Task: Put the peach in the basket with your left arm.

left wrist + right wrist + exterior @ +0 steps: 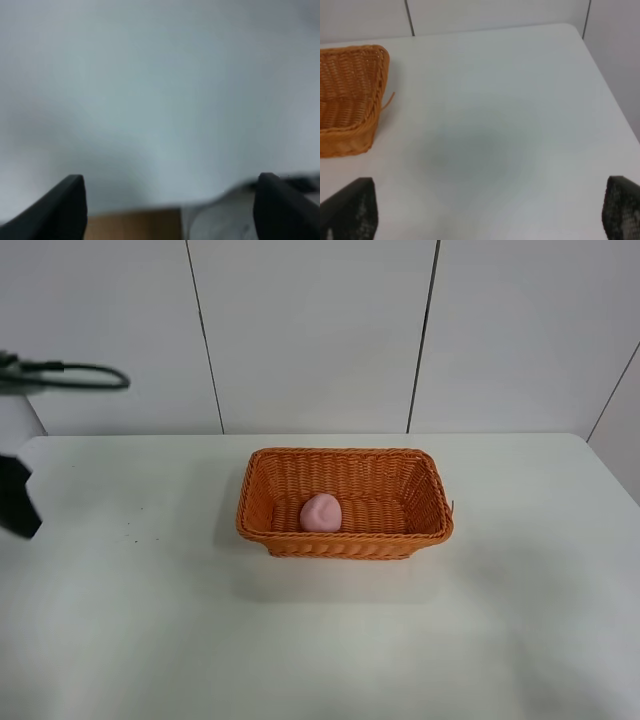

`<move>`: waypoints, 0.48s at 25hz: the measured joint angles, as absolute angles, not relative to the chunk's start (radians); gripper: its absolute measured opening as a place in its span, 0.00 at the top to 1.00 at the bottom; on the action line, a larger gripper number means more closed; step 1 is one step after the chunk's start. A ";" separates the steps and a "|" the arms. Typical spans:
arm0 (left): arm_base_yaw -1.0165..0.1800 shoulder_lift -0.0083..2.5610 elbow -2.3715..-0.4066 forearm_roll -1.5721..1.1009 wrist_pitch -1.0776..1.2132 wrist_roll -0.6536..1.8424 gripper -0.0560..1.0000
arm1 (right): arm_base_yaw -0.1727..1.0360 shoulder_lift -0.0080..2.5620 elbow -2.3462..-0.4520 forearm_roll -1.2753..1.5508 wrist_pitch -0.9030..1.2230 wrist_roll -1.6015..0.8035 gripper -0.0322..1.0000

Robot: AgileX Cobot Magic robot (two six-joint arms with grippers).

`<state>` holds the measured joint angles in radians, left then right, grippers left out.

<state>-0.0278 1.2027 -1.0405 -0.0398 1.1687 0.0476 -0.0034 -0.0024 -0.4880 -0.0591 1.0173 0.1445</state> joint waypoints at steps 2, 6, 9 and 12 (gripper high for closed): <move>-0.028 1.069 -0.898 -0.025 1.166 0.048 0.20 | -0.003 -0.002 -0.488 -0.059 1.017 0.144 0.30; -0.028 0.825 -0.656 -0.021 1.065 0.050 0.20 | -0.003 -0.002 -0.488 -0.059 1.017 0.144 0.30; -0.028 0.639 -0.536 -0.021 1.034 0.051 0.20 | -0.003 -0.002 -0.488 -0.059 1.017 0.144 0.30; -0.028 0.489 -0.504 -0.016 1.057 0.051 0.20 | -0.003 -0.002 -0.488 -0.059 1.017 0.144 0.30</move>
